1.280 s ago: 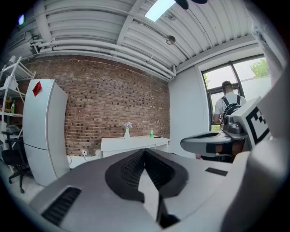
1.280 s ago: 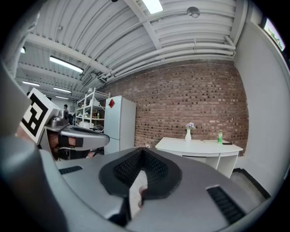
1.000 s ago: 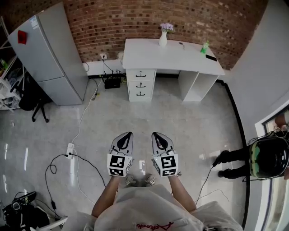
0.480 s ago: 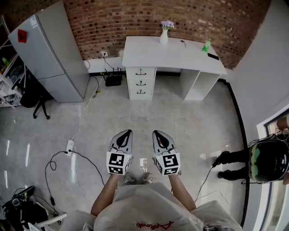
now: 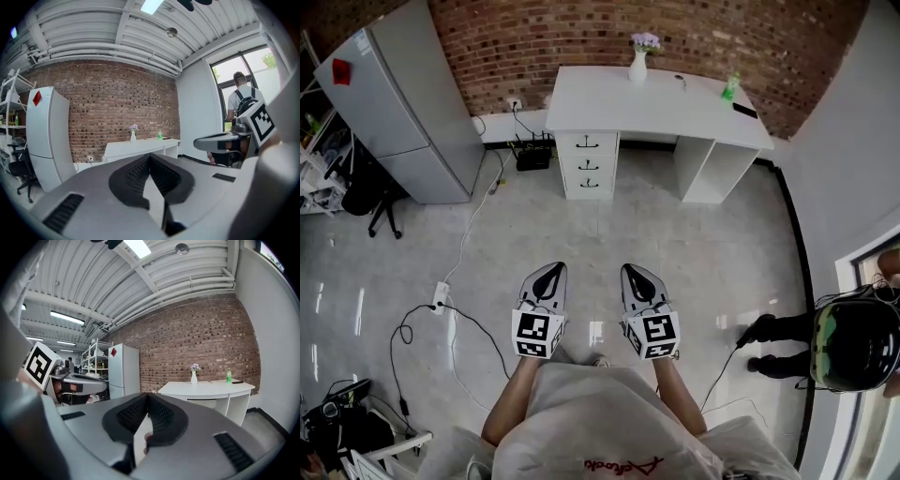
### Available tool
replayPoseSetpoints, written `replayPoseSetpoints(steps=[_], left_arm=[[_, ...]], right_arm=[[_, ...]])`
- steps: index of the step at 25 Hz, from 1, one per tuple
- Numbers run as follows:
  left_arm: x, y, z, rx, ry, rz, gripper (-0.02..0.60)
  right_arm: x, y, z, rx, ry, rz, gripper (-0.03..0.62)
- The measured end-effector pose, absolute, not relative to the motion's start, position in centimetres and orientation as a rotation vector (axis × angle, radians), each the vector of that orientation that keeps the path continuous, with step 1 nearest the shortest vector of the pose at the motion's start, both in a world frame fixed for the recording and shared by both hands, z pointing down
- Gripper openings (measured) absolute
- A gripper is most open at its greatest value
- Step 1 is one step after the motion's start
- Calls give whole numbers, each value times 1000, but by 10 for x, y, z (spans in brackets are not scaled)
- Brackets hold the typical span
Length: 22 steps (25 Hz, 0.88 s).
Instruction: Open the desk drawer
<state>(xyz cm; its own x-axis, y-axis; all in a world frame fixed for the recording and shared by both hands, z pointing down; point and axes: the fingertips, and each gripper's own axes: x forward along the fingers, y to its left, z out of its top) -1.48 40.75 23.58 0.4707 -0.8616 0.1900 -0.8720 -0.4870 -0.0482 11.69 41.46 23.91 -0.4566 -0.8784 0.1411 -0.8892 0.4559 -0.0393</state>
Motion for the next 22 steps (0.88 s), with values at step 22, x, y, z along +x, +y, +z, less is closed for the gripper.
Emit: replayPoseSetpoints(steps=[22], left_arm=[[-26, 280, 265, 2620, -1544, 287, 12]], right_arm=[[113, 300, 270, 1575, -2589, 260, 17]])
